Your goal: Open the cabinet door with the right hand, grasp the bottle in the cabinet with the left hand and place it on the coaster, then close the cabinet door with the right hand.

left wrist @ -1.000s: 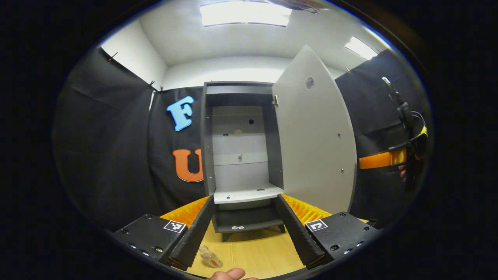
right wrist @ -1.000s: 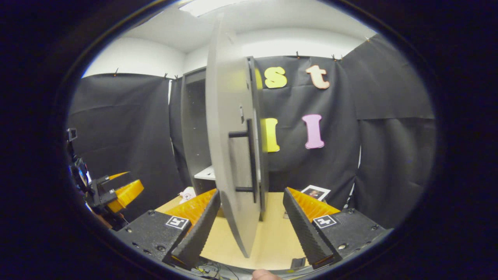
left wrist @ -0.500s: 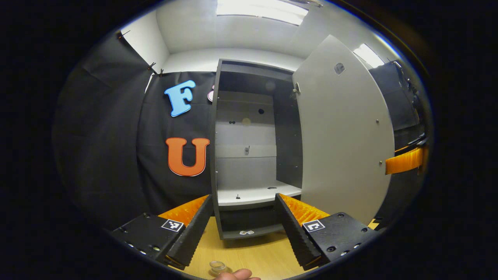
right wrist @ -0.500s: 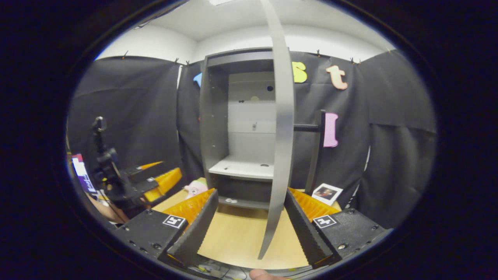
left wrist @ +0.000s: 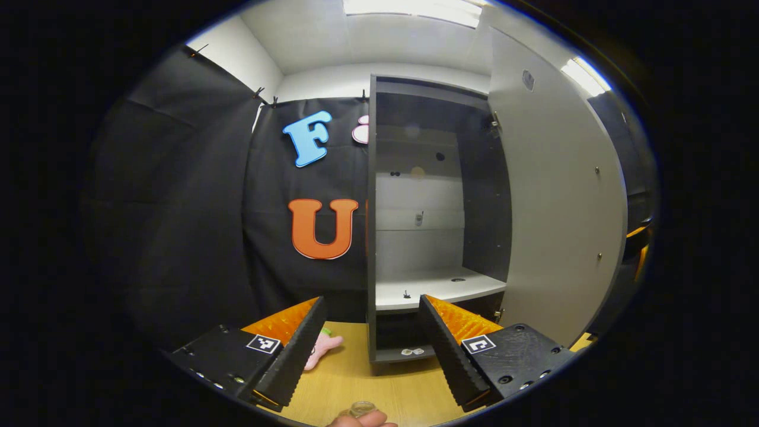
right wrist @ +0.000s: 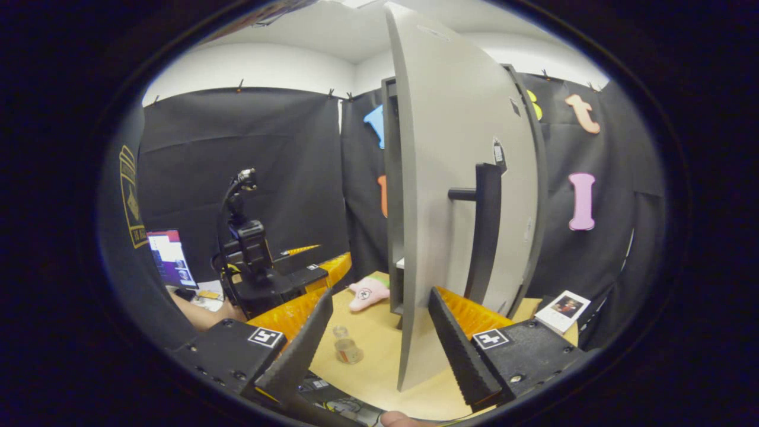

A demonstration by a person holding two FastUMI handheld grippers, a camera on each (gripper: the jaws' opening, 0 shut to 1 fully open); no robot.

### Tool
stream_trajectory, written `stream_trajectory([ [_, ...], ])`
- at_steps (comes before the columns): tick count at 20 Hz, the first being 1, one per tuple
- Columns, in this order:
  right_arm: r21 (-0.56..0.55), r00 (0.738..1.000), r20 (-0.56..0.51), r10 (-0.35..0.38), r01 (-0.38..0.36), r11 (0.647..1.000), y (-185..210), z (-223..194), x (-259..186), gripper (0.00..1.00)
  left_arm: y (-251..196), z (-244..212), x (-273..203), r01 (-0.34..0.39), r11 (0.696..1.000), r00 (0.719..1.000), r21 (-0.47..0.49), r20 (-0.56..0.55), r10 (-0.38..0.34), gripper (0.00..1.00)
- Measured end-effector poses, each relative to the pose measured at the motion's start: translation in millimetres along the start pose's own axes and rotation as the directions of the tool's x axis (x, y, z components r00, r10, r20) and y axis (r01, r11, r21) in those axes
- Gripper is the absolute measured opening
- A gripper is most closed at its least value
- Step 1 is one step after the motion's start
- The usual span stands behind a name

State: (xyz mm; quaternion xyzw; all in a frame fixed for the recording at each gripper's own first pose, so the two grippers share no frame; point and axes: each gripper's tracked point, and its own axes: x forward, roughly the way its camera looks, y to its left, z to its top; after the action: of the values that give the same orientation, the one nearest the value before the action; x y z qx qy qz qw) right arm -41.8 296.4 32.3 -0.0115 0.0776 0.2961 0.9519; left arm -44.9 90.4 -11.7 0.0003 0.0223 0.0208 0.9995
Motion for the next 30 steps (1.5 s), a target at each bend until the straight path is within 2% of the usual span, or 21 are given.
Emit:
stream_trajectory([
  [4, 0.011, 0.993, 0.015, 0.114, -0.114, 0.993, 20.0, 7.9, 22.7, 1.0, 33.9, -5.0, -14.0, -0.096, 0.995, 0.995, 0.014, -0.019, 0.097, 0.95],
  [6, 0.006, 0.988, 0.031, 0.15, -0.151, 0.989, 28.9, 14.2, 36.5, 0.97, 48.9, -9.3, -24.2, -0.14, 0.99, 0.989, 0.02, -0.037, 0.14, 0.95],
  [7, -0.005, 0.987, 0.043, 0.156, -0.156, 0.988, 23.7, 16.8, 47.3, 1.0, 56.7, -8.4, -29.9, -0.164, 0.986, 0.985, 0.016, -0.041, 0.165, 0.95],
  [8, -0.02, 0.987, 0.04, 0.158, -0.158, 0.987, 20.0, 16.8, 54.7, 0.96, 64.9, -7.8, -35.7, -0.19, 0.982, 0.981, 0.01, -0.04, 0.191, 0.95],
  [9, -0.032, 0.984, 0.038, 0.171, -0.17, 0.985, 20.9, 16.8, 63.1, 0.98, 72.6, -9.2, -40.5, -0.214, 0.977, 0.976, 0.005, -0.043, 0.214, 0.95],
  [11, -0.041, 0.979, 0.043, 0.197, -0.195, 0.98, 21.3, 22.0, 79.5, 0.94, 87.4, -16.6, -53.1, -0.253, 0.967, 0.966, 0.007, -0.059, 0.253, 0.95],
  [15, -0.057, 0.968, 0.099, 0.232, -0.227, 0.972, 6.2, 49.8, 114.0, 0.89, 124.6, -27.0, -85.8, -0.361, 0.933, 0.929, 0.005, -0.093, 0.359, 0.95],
  [16, -0.067, 0.967, 0.116, 0.228, -0.221, 0.973, -1.9, 57.9, 121.7, 0.93, 133.0, -31.0, -95.9, -0.389, 0.921, 0.916, 0.001, -0.104, 0.387, 0.95],
  [18, -0.083, 0.969, 0.138, 0.207, -0.197, 0.977, -27.3, 74.0, 140.4, 0.89, 147.8, -33.7, -116.3, -0.444, 0.896, 0.891, -0.013, -0.108, 0.44, 0.95],
  [20, -0.063, 0.986, 0.157, 0.05, -0.041, 0.997, -86.0, 88.4, 164.0, 0.9, 158.6, -36.5, -133.1, -0.495, 0.869, 0.864, -0.012, -0.111, 0.491, 0.95],
  [21, -0.02, 0.987, 0.158, -0.002, 0.005, 1.0, -116.9, 94.1, 173.1, 1.0, 162.0, -38.9, -138.7, -0.512, 0.859, 0.854, -0.009, -0.113, 0.508, 0.95],
  [24, 0.183, 0.986, 0.163, 0.025, -0.055, 0.982, -151.8, 97.6, 185.5, 1.0, 165.4, -37.7, -144.8, -0.542, 0.84, 0.835, 0.011, -0.108, 0.54, 0.95],
  [25, 0.201, 0.987, 0.159, 0.025, -0.057, 0.978, -153.8, 93.2, 184.3, 0.99, 163.0, -34.5, -143.6, -0.54, 0.841, 0.836, 0.018, -0.099, 0.539, 0.95],
  [27, 0.155, 0.986, 0.16, -0.037, 0.012, 0.988, -154.9, 92.1, 183.0, 1.0, 156.4, -28.2, -133.3, -0.524, 0.851, 0.847, 0.032, -0.084, 0.525, 0.95],
  [29, 0.091, 0.984, 0.168, -0.065, 0.05, 0.995, -143.8, 90.4, 185.0, 0.97, 144.9, -24.1, -114.6, -0.487, 0.872, 0.869, 0.039, -0.075, 0.489, 0.95],
  [30, 0.066, 0.983, 0.17, -0.067, 0.057, 0.996, -144.8, 88.2, 183.4, 1.0, 136.7, -21.8, -104.0, -0.459, 0.888, 0.885, 0.041, -0.07, 0.461, 0.95],
])
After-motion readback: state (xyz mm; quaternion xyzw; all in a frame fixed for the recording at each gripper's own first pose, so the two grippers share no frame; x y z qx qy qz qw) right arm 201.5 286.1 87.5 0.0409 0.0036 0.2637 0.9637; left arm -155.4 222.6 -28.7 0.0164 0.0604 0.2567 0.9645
